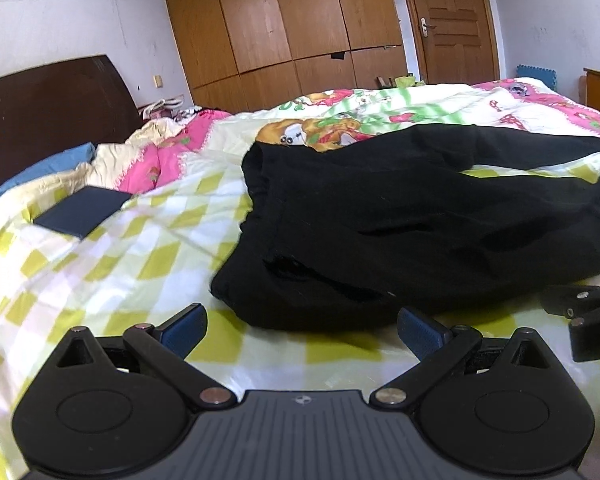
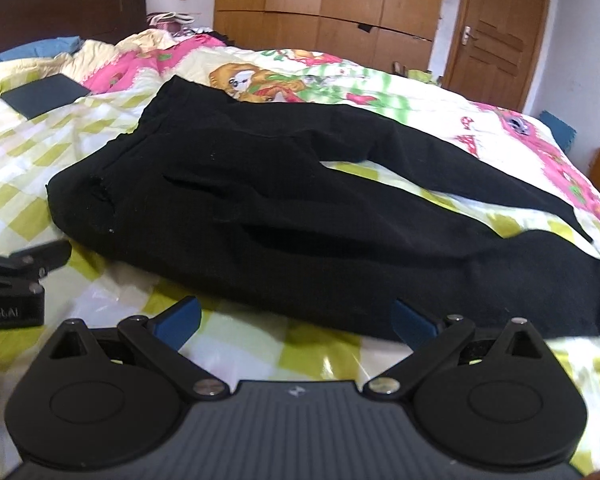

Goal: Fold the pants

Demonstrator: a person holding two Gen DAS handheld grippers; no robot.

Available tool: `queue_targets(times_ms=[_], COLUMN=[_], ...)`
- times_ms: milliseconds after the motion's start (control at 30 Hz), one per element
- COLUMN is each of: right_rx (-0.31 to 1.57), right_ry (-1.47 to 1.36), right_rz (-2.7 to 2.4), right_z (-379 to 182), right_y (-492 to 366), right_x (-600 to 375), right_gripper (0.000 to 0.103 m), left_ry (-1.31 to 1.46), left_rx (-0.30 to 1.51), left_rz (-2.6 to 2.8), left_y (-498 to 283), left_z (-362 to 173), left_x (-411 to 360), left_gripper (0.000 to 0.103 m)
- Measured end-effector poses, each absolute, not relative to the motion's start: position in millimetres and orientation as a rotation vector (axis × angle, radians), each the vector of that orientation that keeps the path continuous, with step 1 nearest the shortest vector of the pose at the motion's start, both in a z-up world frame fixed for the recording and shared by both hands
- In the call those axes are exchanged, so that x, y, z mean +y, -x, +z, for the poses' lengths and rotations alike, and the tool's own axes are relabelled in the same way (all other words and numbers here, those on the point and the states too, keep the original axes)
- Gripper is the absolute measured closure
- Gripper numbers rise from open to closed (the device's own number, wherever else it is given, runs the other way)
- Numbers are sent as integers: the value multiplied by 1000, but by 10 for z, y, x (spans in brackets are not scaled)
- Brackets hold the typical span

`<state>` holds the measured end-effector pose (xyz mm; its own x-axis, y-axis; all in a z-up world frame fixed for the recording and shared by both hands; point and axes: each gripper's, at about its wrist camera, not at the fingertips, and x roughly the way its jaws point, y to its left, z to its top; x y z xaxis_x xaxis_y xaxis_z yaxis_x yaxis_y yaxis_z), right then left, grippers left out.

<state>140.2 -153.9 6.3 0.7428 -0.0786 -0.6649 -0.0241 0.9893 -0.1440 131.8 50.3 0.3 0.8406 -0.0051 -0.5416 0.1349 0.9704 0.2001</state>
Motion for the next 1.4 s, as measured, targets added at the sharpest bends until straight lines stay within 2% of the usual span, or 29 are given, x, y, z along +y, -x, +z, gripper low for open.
queue_targets(times_ms=[400,633,667,700,767,833,900,933,1000,1033,1100,1200,1267,1333,1367,1400], right_rx=[742,740,744,751,762,746,729,738,785,800,817,851,856,869,873,876], right_ry=[251,345,362,371,380,409,428,416,355,342,344,319,319,313,314,321], right_rz=[116,241,255,269,307,331,362,376,390,391,408,422,435,447,456,468], right_z=[-85,-232,-264,-289,-309,-318,-344,-351,-324,-297,-240,-185,-169,-156,-147,-138], right_y=[-1762,-1887,-1920,-1954,-2003,-2037,-2098,-2146,-2236,-2260,-2255,-2200,-2129,-2028,-1964,-1897], right_x=[-1251,-1024,-983,-951,-902,-859,-838,-836,-845,-841,-799,-738,-654,-542,-481,-408], right_gripper=[2,4,6,10,15,15,19,22,39,43,60,72,75,77,77,78], left_ry=[-253,-289,-294,-307,-324,-317,-285,-275,-260,-252,-253,-250,-220,-199,-204,-222], left_rx=[557,656,680,707,718,721,730,738,749,752,760,757,762,759,757,762], left_rz=[-155,-270,-278,-279,-286,-303,-318,-309,-305,-306,-310,-305,-308,-294,-280,-254], left_y=[-1771,-2054,-2104,-2160,-2188,-2188,-2219,-2239,-2265,-2269,-2249,-2173,-2106,-2014,-1969,-1908], left_z=[-52,-226,-261,-295,-328,-313,-293,-295,-292,-284,-251,-192,-142,-89,-72,-70], left_x=[893,1003,1003,989,996,1054,1114,1130,1161,1180,1215,1318,1421,1495,1523,1569], left_gripper=[0,0,9,13,15,21,38,42,47,47,53,58,74,77,84,87])
